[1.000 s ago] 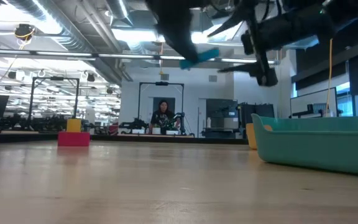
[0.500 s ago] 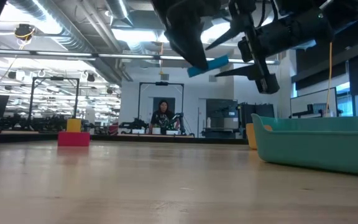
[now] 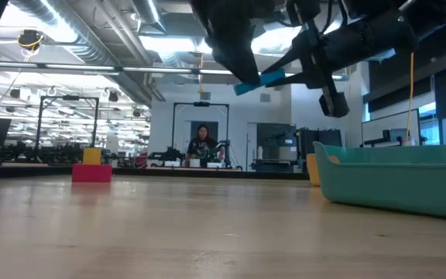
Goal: Sort & place blocks by color
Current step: Put the top blue block into the yellow bin
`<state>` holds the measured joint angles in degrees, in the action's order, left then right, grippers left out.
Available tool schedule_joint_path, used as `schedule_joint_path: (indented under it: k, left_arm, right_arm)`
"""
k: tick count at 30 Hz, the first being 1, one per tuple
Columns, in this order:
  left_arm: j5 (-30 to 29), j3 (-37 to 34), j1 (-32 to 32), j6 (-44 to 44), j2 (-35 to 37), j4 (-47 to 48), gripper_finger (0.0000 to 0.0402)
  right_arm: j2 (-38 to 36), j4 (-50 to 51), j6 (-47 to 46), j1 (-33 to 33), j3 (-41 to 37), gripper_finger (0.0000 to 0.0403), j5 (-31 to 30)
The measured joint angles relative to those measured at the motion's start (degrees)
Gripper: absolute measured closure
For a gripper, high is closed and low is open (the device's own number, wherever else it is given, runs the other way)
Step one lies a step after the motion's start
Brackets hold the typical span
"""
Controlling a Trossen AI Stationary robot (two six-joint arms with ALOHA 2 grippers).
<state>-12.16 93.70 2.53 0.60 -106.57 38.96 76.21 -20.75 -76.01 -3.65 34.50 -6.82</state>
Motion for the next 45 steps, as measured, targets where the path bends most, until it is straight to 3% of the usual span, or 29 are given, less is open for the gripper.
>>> schedule_joint_path:
  k: [4,8,11,13,17,20,24,27,35,45]
  left_arm:
    - [1.53,4.74,-1.75,-0.46,3.20,10.81,0.0167]
    - [-1.37,5.91,-3.19,-5.75,8.65,17.56,0.0139]
    - [-5.41,1.39,-3.62,-9.23,16.69,11.74,0.0140]
    - [-7.57,-4.14,-3.54,-10.93,22.67,2.63,0.0142]
    - [-9.00,-19.32,-2.80,-12.38,34.64,-18.04,0.0142]
    - [-9.48,-29.84,-2.11,-13.04,41.98,-31.98,0.0141]
    - [-9.74,-39.65,-1.31,-15.54,47.37,-47.42,0.0141]
    - [-9.84,-43.81,-0.72,-15.69,49.79,-53.10,0.0141]
    - [-14.10,-45.12,0.54,-15.30,50.85,-53.53,0.0140]
    - [-14.14,-45.12,0.54,-15.31,50.85,-52.72,0.0140]
  right_arm:
    - [-5.85,10.35,4.09,1.36,0.00,0.0347,0.04]
    - [-15.36,24.74,8.76,4.12,0.03,0.0347,-0.62]
    - [-21.90,39.88,11.64,6.94,2.68,0.0347,-3.39]
    - [-24.10,51.41,13.75,9.26,6.74,0.0347,-6.49]
    - [-23.02,68.96,20.30,15.12,16.42,0.0347,-9.74]
    - [-19.38,74.61,26.67,20.25,21.24,0.0347,-10.21]
    - [-12.35,75.11,34.04,25.62,22.71,0.0347,-6.11]
    - [-5.99,74.37,36.14,27.11,22.45,0.0347,-3.01]
    - [7.42,70.41,36.47,27.05,22.40,0.0347,0.93]
    - [12.01,66.73,32.81,27.05,22.38,0.0336,1.98]
